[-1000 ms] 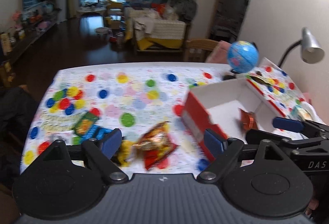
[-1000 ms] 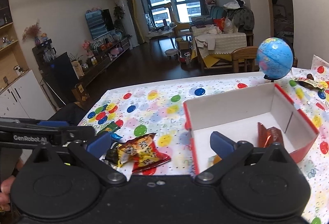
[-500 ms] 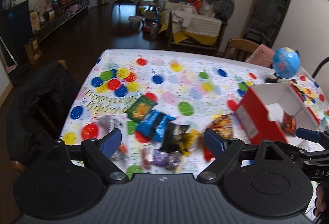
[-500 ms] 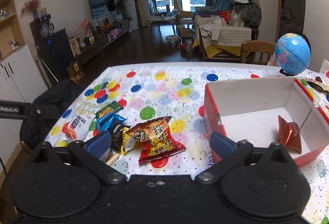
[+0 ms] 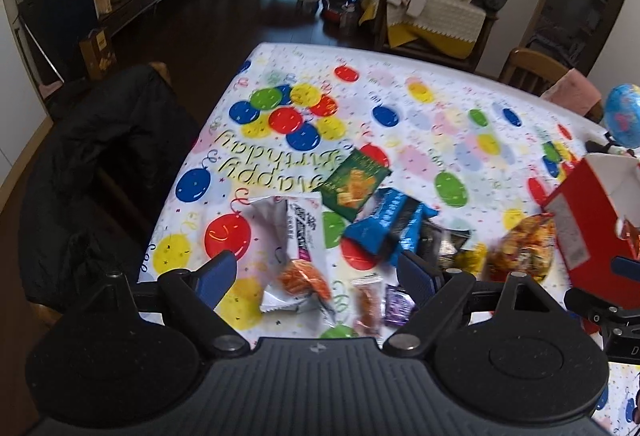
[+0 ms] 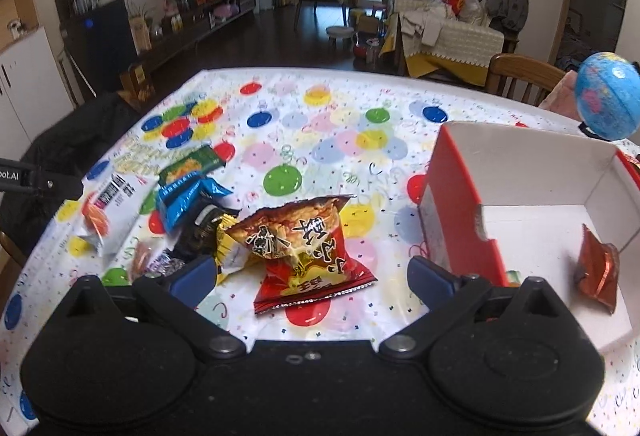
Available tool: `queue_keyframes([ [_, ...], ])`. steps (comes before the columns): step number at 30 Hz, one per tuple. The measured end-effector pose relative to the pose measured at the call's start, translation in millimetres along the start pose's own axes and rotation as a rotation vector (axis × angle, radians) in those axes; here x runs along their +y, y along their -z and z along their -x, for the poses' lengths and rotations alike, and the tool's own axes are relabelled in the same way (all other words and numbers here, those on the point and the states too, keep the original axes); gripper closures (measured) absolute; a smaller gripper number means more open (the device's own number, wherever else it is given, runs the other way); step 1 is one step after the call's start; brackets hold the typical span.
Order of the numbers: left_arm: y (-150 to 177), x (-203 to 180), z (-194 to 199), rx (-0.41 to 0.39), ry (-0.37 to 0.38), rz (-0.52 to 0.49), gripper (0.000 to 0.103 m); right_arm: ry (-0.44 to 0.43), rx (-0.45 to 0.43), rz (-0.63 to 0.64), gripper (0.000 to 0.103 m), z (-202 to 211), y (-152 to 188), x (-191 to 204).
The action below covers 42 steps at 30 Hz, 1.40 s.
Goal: Organize snacks
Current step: 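Grasp the white noodle-snack packet with left gripper while right grasps yellow-red chip bag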
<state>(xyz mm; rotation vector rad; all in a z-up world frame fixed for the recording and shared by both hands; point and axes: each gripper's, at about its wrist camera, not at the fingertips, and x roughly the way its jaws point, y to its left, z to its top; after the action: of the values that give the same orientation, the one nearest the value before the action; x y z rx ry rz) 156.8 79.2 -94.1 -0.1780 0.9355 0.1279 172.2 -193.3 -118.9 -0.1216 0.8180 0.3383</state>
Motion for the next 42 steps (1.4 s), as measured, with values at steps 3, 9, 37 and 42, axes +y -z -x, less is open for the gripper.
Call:
queue_keyframes([
  [3,-2.7,5.7,-14.6,0.017,-0.017,0.009,0.016,0.002,0.025,0.019,0.003,-15.6,-2.5,1.3],
  [9,-9.0,12.2,-47.2,0.069,-0.032,0.021,0.016,0.019,0.06,0.056,0.007,-41.9,-7.3,2.9],
  [37,-10.7,15.3,-90.9,0.156,-0.042,0.017,0.078,0.067,0.111,0.132,0.043,-75.3,-8.9,13.3],
  [42,-8.1,16.4,-81.9,0.147,-0.028,0.016,0.082,0.064,0.1,0.096,0.044,-59.4,-8.1,13.0],
])
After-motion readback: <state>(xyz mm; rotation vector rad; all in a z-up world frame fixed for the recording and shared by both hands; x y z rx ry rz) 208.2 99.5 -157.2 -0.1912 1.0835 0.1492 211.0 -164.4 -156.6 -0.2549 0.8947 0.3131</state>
